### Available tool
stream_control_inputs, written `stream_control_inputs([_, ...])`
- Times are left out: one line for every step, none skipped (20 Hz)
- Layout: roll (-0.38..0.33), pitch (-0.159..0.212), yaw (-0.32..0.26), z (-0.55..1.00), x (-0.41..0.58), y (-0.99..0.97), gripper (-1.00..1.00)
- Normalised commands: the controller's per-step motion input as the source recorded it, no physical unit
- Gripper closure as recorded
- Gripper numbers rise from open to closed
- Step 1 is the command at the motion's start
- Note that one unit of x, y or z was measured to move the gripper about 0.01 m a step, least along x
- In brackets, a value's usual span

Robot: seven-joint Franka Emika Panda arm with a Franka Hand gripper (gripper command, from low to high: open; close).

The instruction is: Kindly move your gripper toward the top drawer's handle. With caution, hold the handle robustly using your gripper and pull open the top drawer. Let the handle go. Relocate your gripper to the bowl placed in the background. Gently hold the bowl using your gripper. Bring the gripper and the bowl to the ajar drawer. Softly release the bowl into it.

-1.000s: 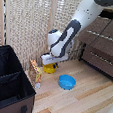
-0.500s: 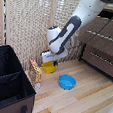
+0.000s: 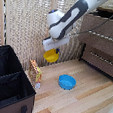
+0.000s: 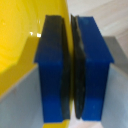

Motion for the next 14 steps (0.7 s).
stream_control_inputs([0.0, 0.092, -0.044, 1.0, -0.029, 0.05, 1.0])
stream_control_inputs([0.0, 0.072, -0.062, 1.0, 0.0, 0.03, 1.0])
stream_control_inputs([0.0, 0.076, -0.079, 1.0, -0.006, 0.03, 1.0])
stream_control_inputs([0.0, 0.083, -0.092, 1.0, -0.017, 0.0, 1.0])
stream_control_inputs([0.0, 0.075, -0.092, 1.0, -0.006, 0.0, 1.0])
stream_control_inputs([-0.011, 0.057, -0.091, 1.0, -0.009, 0.05, 1.0])
stream_control_inputs([-0.014, 0.027, -0.11, 1.0, -0.103, 0.05, 1.0])
stream_control_inputs([-0.01, 0.003, -0.14, 1.0, -0.097, 0.0, 1.0])
stream_control_inputs([-0.014, 0.0, -0.17, 1.0, -0.08, 0.01, 1.0])
stream_control_inputs([-0.017, 0.0, -0.197, 1.0, -0.057, 0.0, 1.0])
stream_control_inputs([-0.012, 0.0, -0.214, 1.0, -0.003, 0.0, 1.0])
stream_control_inputs([0.0, 0.0, -0.214, 1.0, 0.0, -0.11, 1.0])
stream_control_inputs([0.0, -0.007, -0.219, 1.0, 0.029, -0.13, 1.0])
stream_control_inputs([0.0, -0.004, -0.229, 0.98, 0.063, -0.15, 1.0])
